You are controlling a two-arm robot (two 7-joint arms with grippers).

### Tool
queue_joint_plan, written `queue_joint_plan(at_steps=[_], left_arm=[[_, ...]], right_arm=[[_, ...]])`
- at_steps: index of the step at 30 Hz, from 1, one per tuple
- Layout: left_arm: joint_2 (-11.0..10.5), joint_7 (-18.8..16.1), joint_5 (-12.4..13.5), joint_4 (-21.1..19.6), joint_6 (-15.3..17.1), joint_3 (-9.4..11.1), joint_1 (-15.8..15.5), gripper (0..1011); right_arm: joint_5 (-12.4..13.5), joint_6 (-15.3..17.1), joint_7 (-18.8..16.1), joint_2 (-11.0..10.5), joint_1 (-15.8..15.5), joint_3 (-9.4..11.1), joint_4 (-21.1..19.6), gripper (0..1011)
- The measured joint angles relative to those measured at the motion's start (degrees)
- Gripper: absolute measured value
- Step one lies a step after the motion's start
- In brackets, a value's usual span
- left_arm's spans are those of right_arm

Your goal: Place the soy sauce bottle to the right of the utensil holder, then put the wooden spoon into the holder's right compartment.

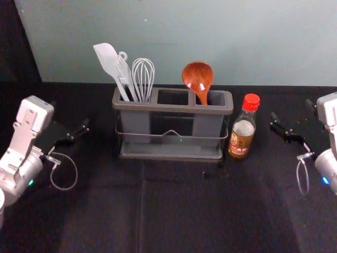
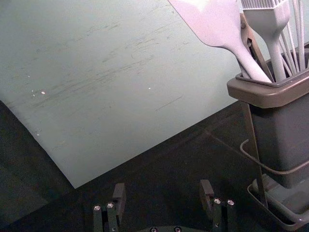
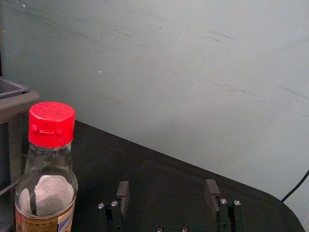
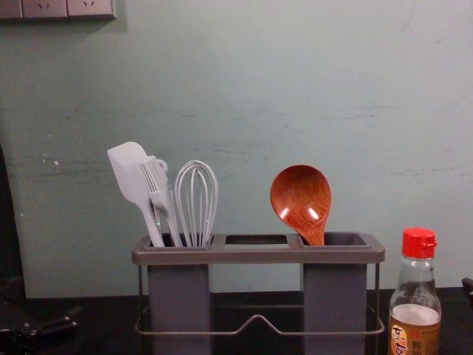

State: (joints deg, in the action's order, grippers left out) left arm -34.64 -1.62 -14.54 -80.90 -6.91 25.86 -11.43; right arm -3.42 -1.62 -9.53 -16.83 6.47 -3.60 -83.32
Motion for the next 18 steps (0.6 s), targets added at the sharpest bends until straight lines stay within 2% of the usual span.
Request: queue_joint_plan(at_steps=[18], left_arm=[[0.0, 0.0, 0.0, 0.0, 0.0, 0.0, 0.0, 1005]], right_arm=[[0.11, 0.11, 0.15, -0.13, -0.2, 0.02, -0.32, 1003]])
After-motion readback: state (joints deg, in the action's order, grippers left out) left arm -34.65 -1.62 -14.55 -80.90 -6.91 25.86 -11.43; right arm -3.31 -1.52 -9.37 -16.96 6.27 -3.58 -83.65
